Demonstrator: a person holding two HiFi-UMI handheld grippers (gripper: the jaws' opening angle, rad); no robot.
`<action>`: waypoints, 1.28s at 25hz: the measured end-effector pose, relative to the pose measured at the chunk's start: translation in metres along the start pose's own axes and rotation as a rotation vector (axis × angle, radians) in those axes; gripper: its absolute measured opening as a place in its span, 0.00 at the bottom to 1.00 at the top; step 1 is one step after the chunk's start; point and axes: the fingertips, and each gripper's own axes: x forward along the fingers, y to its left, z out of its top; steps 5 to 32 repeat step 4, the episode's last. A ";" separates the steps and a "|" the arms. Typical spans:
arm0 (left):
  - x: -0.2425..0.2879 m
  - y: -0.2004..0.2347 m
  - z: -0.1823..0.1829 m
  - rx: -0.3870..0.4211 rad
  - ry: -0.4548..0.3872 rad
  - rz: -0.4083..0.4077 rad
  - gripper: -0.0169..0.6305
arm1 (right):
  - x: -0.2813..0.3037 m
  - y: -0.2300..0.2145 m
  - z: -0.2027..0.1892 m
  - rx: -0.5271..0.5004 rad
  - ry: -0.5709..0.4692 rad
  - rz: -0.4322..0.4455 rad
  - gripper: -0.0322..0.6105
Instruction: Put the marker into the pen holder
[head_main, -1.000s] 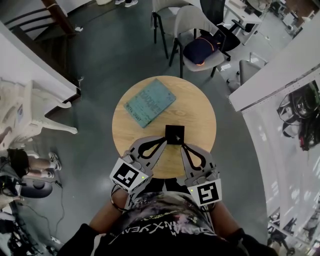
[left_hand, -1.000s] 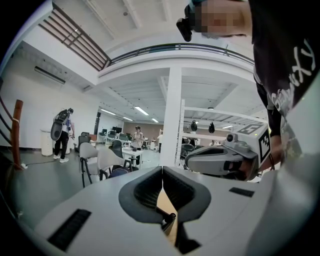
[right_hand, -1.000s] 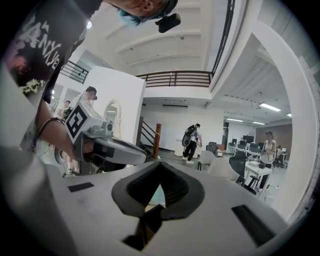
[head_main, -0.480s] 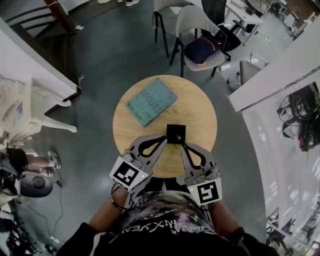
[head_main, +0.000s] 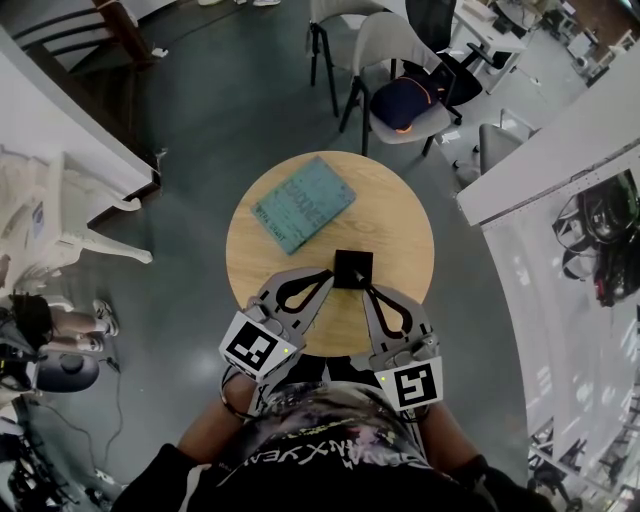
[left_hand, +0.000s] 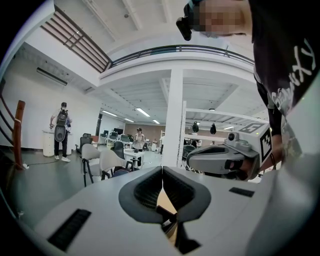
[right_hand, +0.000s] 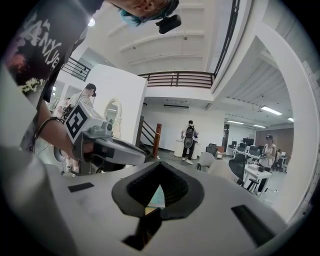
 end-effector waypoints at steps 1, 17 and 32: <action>0.000 0.000 0.000 0.000 0.000 0.001 0.06 | 0.000 0.000 0.000 -0.003 0.002 0.000 0.05; -0.001 0.001 0.001 0.000 0.001 0.002 0.06 | 0.000 0.000 0.001 -0.005 -0.004 -0.002 0.05; -0.001 0.001 0.001 0.000 0.001 0.002 0.06 | 0.000 0.000 0.001 -0.005 -0.004 -0.002 0.05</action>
